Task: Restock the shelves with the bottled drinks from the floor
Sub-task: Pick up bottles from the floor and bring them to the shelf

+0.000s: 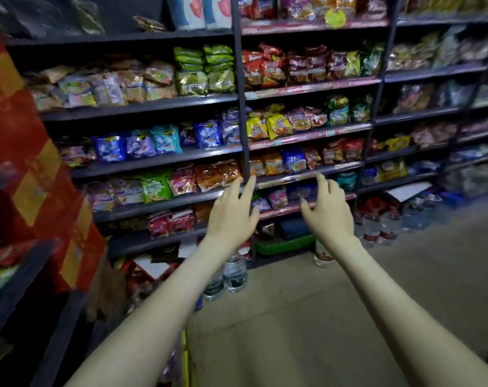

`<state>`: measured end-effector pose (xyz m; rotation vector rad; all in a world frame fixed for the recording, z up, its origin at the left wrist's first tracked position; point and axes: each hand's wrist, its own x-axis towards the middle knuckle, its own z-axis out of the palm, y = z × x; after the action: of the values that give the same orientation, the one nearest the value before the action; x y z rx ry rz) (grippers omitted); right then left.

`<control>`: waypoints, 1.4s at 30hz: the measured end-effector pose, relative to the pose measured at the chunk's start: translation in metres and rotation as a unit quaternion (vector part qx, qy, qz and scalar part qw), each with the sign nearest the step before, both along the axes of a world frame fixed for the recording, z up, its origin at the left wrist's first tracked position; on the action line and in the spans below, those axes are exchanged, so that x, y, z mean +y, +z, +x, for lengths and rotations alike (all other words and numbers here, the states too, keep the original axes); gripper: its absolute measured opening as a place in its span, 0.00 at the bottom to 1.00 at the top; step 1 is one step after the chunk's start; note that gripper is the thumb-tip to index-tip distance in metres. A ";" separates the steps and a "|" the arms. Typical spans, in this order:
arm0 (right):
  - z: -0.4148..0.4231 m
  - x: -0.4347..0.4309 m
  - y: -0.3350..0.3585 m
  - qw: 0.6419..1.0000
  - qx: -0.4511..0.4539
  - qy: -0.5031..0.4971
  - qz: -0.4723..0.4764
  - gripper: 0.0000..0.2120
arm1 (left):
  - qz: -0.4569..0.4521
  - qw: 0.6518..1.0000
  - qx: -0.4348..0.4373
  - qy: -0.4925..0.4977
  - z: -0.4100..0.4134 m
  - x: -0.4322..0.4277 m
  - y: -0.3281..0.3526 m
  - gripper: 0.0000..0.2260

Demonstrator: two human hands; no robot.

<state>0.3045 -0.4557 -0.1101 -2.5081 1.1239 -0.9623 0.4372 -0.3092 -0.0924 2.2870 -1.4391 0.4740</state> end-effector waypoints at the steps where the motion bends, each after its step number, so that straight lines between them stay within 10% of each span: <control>1: 0.008 -0.023 -0.005 1.000 0.004 -0.022 0.001 0.32 | 0.004 1.000 0.004 -0.018 0.010 -0.028 -0.006 0.27; 24: -0.009 -0.560 -0.067 0.911 0.106 -0.397 0.024 0.30 | 0.060 0.901 0.006 -0.430 0.063 -0.731 -0.070 0.26; 42: -0.291 -0.844 -0.090 0.693 0.118 -0.708 0.061 0.32 | 0.083 0.653 0.026 -0.752 -0.304 -1.129 -0.102 0.26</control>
<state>0.0135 -1.2996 -0.2005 -1.2267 3.1430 -0.6411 0.1330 -1.4378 -0.1941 0.4676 -2.6802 -0.2857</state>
